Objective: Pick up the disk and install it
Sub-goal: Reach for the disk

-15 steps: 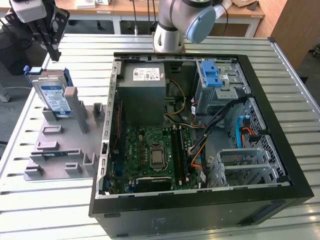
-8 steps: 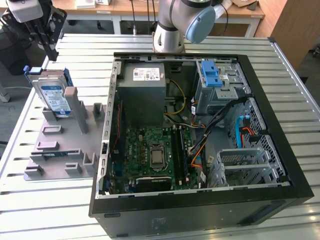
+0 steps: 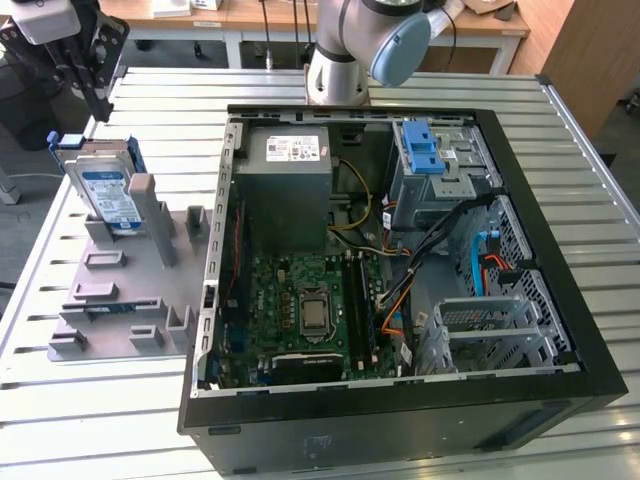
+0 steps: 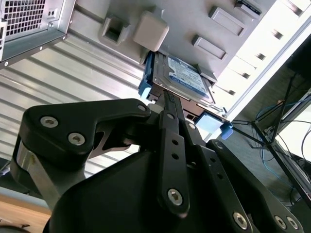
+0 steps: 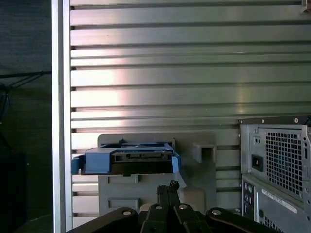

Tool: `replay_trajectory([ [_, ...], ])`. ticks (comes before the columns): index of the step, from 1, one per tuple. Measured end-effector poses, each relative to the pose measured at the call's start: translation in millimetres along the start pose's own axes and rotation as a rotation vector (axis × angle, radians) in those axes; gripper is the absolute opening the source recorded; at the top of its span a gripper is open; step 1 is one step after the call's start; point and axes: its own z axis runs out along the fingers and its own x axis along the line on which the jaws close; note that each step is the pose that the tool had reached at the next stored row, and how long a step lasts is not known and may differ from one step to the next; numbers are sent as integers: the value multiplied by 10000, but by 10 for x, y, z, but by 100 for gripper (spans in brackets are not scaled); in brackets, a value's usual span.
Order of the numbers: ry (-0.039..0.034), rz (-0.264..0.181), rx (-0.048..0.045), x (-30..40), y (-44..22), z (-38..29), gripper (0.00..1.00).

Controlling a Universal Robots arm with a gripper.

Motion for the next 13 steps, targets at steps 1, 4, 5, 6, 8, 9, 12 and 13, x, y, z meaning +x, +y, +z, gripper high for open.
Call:
replay_trajectory([
  [1,1,0,1,21,1,0,10],
  [4,1,0,2,79,8,3,10],
  [5,0,-1,2,99,11,4,10],
  [6,1,-1,2,119,13,4,10],
  [8,1,-1,2,169,18,5,10],
  [9,1,-2,2,194,21,6,10],
  [12,1,0,2,267,28,9,10],
  [13,1,0,2,289,29,10,10],
])
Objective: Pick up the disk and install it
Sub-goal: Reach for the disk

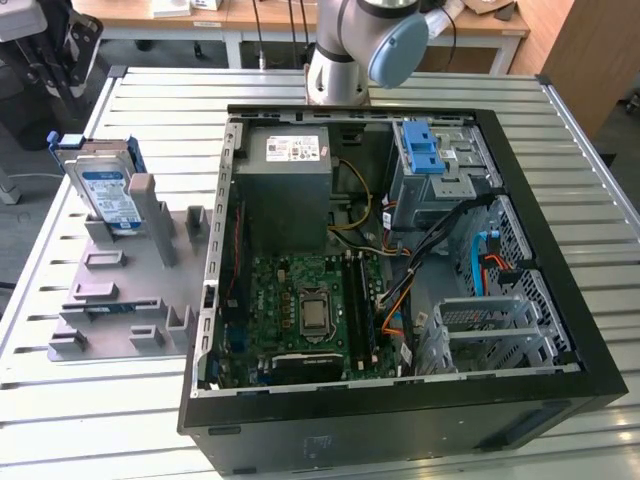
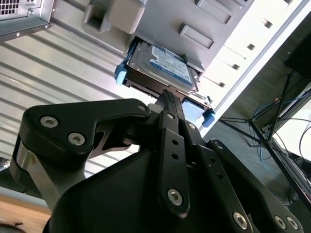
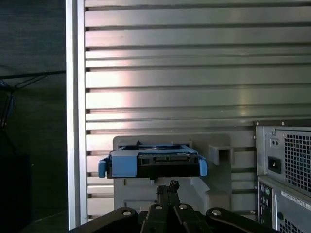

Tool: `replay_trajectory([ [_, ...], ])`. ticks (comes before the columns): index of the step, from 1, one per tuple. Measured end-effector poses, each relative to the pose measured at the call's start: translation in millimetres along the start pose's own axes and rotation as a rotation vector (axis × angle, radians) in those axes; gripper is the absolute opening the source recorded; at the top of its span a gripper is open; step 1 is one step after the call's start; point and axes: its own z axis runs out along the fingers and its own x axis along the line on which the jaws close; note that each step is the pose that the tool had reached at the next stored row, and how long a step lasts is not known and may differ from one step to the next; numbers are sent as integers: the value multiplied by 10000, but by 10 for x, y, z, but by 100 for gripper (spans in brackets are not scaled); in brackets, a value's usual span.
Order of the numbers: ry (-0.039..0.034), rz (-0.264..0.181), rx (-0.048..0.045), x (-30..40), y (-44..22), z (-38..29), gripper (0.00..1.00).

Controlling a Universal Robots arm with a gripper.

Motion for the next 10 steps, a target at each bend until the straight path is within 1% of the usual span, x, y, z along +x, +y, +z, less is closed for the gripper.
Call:
replay_trajectory([
  [3,0,0,0,61,6,3,10],
  [10,1,-1,1,179,13,12,10],
])
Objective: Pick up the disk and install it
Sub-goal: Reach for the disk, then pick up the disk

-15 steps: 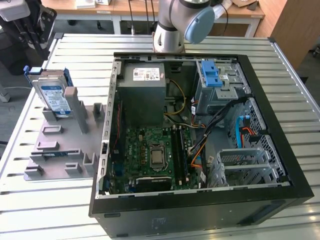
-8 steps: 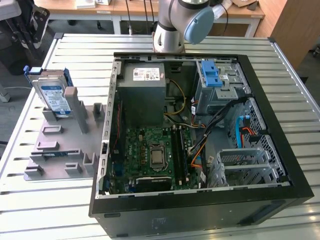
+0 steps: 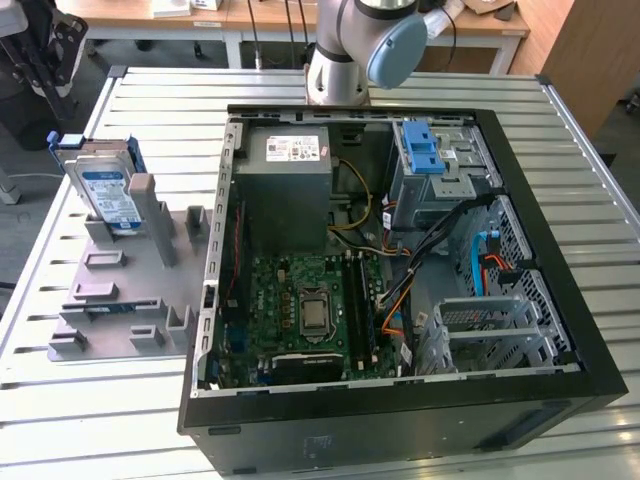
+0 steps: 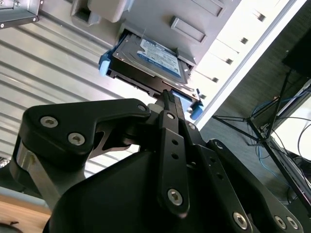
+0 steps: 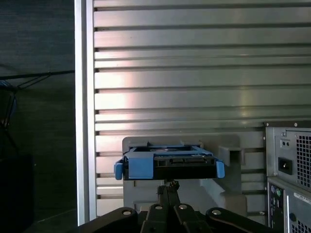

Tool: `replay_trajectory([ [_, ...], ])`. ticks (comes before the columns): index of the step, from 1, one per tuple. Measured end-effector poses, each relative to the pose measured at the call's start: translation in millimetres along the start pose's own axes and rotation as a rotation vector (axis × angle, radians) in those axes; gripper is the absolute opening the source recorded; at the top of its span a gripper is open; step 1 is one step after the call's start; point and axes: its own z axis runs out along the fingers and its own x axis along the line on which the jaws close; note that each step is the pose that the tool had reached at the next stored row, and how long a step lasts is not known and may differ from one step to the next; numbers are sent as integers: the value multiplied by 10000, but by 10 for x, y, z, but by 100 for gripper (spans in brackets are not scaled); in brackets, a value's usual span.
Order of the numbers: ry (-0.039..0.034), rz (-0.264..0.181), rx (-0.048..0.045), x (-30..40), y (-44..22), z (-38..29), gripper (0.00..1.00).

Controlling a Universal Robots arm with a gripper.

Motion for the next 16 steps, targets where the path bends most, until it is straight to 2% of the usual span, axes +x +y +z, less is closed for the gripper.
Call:
replay_trajectory([
  [9,-1,0,2,135,17,9,10],
  [16,0,0,2,155,16,10,10],
])
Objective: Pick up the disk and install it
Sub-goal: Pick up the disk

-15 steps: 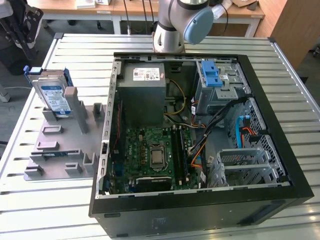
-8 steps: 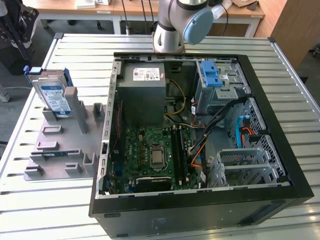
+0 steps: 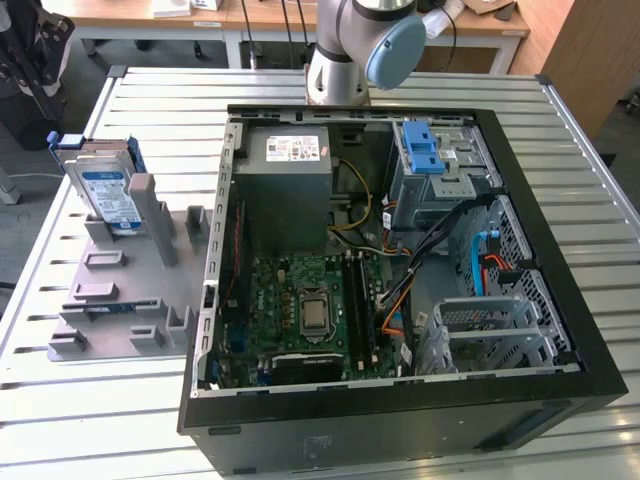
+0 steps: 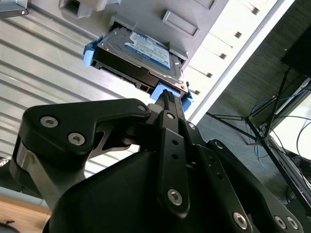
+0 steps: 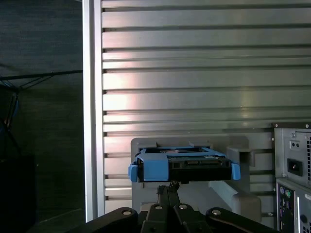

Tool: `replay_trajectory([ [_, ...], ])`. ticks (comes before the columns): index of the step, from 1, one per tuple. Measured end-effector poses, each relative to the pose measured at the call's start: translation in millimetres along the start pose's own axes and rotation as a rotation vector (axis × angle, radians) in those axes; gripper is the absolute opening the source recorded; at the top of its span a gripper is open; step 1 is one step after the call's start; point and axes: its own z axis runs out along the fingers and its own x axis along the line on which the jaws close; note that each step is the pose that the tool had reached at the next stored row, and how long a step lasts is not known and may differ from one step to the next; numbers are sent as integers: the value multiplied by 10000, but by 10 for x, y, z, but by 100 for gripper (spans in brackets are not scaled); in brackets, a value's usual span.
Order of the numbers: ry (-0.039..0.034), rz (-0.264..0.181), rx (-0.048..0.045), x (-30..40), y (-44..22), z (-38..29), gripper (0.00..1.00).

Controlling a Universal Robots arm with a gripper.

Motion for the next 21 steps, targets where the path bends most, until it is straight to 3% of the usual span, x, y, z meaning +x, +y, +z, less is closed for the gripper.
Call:
replay_trajectory([
  [10,3,-78,0,4,0,0,10],
  [21,50,-1232,-3,4,0,0,10],
])
